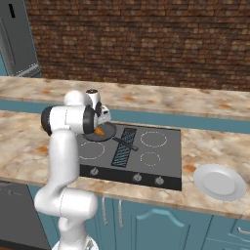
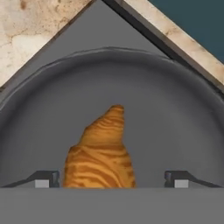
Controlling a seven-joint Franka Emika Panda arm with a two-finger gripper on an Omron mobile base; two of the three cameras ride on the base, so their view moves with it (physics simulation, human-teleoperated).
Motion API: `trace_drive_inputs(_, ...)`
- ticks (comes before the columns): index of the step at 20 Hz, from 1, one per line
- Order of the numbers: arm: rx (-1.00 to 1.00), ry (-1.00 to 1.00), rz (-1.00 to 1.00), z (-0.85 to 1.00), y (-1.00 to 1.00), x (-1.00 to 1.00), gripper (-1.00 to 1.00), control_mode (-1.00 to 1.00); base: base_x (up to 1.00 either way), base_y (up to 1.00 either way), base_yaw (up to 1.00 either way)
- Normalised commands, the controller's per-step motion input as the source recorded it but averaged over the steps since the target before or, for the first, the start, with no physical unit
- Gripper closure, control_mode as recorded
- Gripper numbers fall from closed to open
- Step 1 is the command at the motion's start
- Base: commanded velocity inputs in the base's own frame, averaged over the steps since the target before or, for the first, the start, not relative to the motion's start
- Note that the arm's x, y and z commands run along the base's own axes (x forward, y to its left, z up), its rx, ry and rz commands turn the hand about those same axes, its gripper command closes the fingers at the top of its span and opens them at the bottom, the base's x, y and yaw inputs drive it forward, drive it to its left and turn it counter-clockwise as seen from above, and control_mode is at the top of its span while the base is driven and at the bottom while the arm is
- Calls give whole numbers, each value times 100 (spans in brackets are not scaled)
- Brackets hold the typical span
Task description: Pick the croissant and place it on the pan. Then turn on the stove to warm the croissant.
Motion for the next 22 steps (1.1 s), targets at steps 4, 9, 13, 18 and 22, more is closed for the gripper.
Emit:
trace_drive_inputs(4,0,-34,0,24,-1,-25,-100,-100,0,0,0)
trace_drive_inputs(9,3,-31,-2,44,-12,-62,-100,-100,0,0,0)
trace_drive_inputs(13,13,-18,-7,55,-29,-69,-100,-100,0,0,0)
trace_drive_inputs(18,18,-9,-10,59,-33,-68,-100,-100,0,0,0)
trace_drive_inputs(22,21,-1,-17,68,-30,-56,-100,-100,0,0,0)
